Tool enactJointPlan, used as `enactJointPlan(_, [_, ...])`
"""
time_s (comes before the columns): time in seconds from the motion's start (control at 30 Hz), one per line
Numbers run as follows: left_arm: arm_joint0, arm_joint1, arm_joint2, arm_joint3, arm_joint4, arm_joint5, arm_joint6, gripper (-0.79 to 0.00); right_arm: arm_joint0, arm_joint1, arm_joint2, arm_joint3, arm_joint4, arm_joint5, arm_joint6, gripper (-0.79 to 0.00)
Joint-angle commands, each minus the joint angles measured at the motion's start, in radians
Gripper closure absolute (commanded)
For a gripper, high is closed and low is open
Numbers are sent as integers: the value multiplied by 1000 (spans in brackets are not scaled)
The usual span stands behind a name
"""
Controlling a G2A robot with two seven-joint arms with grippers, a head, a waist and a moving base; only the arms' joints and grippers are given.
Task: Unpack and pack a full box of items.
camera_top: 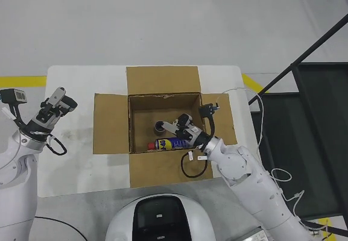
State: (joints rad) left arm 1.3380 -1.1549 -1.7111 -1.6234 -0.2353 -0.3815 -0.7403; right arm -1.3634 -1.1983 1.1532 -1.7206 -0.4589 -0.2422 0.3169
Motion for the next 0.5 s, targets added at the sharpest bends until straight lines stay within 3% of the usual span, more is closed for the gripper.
enactJointPlan(0.0, [0,0,0,0,0,0,0,-785,36,-2,-20,-16,-68,86,49,-785])
enactJointPlan(0.27, [0,0,0,0,0,0,0,-785,158,-15,-122,-19,-272,324,270,-785])
enactJointPlan(0.47, [0,0,0,0,0,0,0,-785,172,-17,-136,-13,-298,336,281,-785])
